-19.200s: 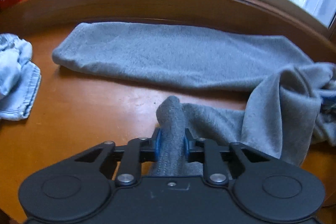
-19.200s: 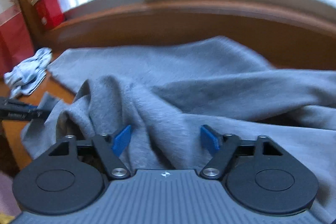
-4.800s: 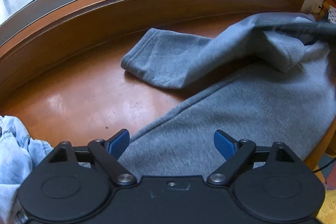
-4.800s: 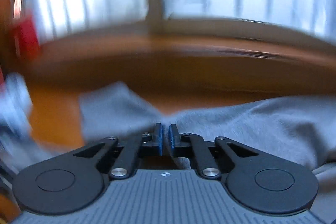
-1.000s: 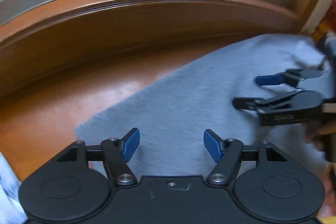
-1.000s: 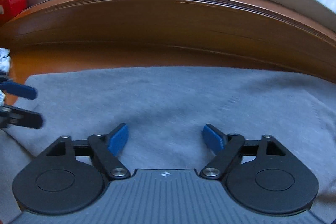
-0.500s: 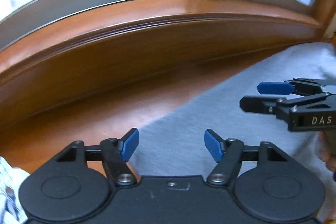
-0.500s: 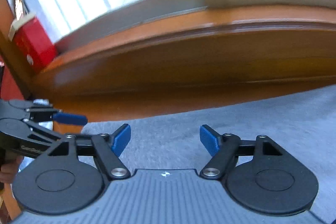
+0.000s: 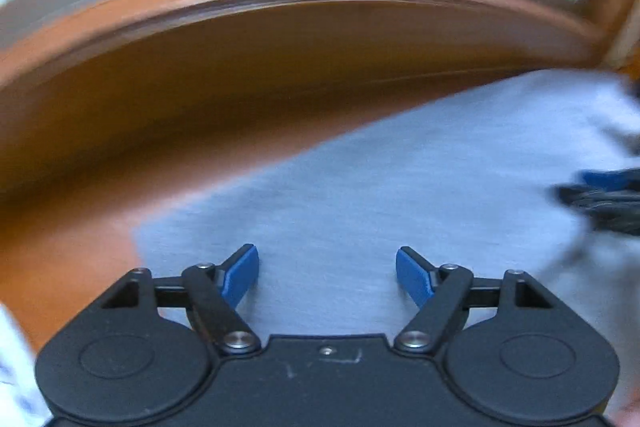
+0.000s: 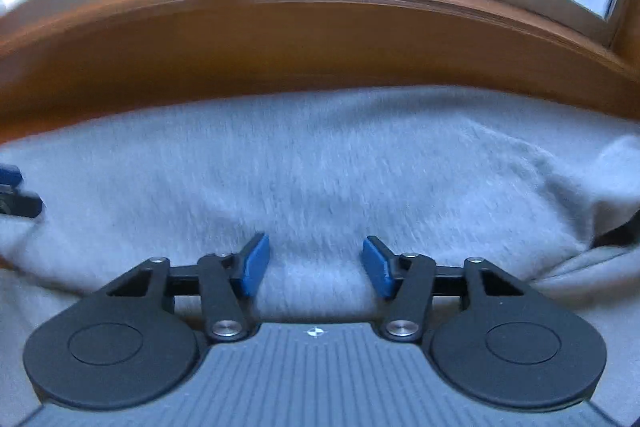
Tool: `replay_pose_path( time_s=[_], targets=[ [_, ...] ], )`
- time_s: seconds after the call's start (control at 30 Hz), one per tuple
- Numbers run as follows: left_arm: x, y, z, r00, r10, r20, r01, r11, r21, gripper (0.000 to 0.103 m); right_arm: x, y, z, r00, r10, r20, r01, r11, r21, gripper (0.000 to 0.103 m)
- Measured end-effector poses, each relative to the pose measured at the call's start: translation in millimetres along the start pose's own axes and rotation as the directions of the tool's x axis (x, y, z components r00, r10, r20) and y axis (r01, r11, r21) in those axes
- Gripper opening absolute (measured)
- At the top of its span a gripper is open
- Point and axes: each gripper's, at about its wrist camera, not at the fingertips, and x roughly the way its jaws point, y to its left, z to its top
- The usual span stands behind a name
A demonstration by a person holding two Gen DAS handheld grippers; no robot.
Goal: Fold clothes
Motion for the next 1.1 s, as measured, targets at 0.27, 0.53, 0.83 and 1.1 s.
replay_pose_path(
  time_s=[0.27,0.53,0.83,1.1],
  targets=[
    [9,45,10,0.992,0.124,0.015,-0.123,0.991,-0.061,0.086,29,52,19,0.993,0.116,0.003,-0.114,0.983,-0.145,0.065],
    [5,94,12,0.976,0.217,-0.003,-0.215,0.964,-0.155,0.088,39,82,22,0.986,0.166,0.029,-0.157,0.968,-0.197,0.066],
    [-60,74,-11,0.989,0.127,0.073,-0.116,0.984,-0.134,0.087,-24,72,16,0.975,0.154,0.16,-0.148,0.988,-0.048,0.078],
    [-84,9,-35,0.988,-0.133,0.08,0.133,0.991,0.001,0.087,-81,68,-31,0.98,0.003,0.198,-0.013,0.999,0.051,0.079]
  ],
)
